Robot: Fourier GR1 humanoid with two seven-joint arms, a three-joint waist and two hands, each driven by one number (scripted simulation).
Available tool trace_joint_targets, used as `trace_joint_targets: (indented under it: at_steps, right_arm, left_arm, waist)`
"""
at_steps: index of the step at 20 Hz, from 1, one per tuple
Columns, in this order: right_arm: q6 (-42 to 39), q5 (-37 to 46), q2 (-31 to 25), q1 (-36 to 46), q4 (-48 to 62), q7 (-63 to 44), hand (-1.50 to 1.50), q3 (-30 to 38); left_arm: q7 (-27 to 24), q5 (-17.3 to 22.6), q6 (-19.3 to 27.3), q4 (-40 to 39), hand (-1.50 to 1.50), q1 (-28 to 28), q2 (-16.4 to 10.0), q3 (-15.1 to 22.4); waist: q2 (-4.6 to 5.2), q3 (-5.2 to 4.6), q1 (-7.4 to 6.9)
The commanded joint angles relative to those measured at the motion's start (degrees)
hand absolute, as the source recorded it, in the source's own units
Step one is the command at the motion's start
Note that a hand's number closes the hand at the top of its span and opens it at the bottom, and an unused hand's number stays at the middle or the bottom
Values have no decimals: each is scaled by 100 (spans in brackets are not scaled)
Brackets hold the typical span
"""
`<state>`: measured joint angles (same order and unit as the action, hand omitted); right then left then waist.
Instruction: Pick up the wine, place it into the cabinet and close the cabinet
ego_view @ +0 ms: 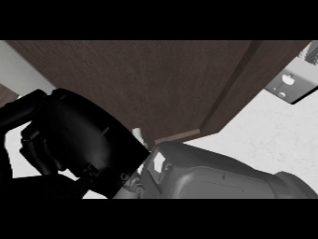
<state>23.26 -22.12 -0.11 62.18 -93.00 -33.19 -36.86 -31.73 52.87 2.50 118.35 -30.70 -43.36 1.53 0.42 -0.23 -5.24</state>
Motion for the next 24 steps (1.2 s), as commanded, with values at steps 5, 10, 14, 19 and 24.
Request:
trace_joint_targets:
  at_steps: [5,10,14,19,24]
  right_arm:
    - [-1420,-2239,11,935,1493,-105,150,252]
    - [-2236,-3111,11,1176,2750,238,150,666]
    - [-2568,-2264,11,1358,3859,1245,150,1024]
    - [-2687,-1919,-228,1389,4755,1946,150,1471]
    - [-2543,-1813,-504,1262,5038,2246,150,1471]
  left_arm:
    - [142,231,-277,-150,-150,240,-100,-297]
    - [275,440,-401,-323,-150,238,-163,-668]
    - [261,461,-543,-373,-150,24,-131,-911]
    - [301,427,-565,-182,-150,-191,-26,-1038]
    - [541,524,-678,-247,-150,-6,-225,-1061]
  waist:
    - [86,2,-74]
    - [46,8,84]
    - [35,13,150]
    - [26,18,169]
    - [59,18,264]
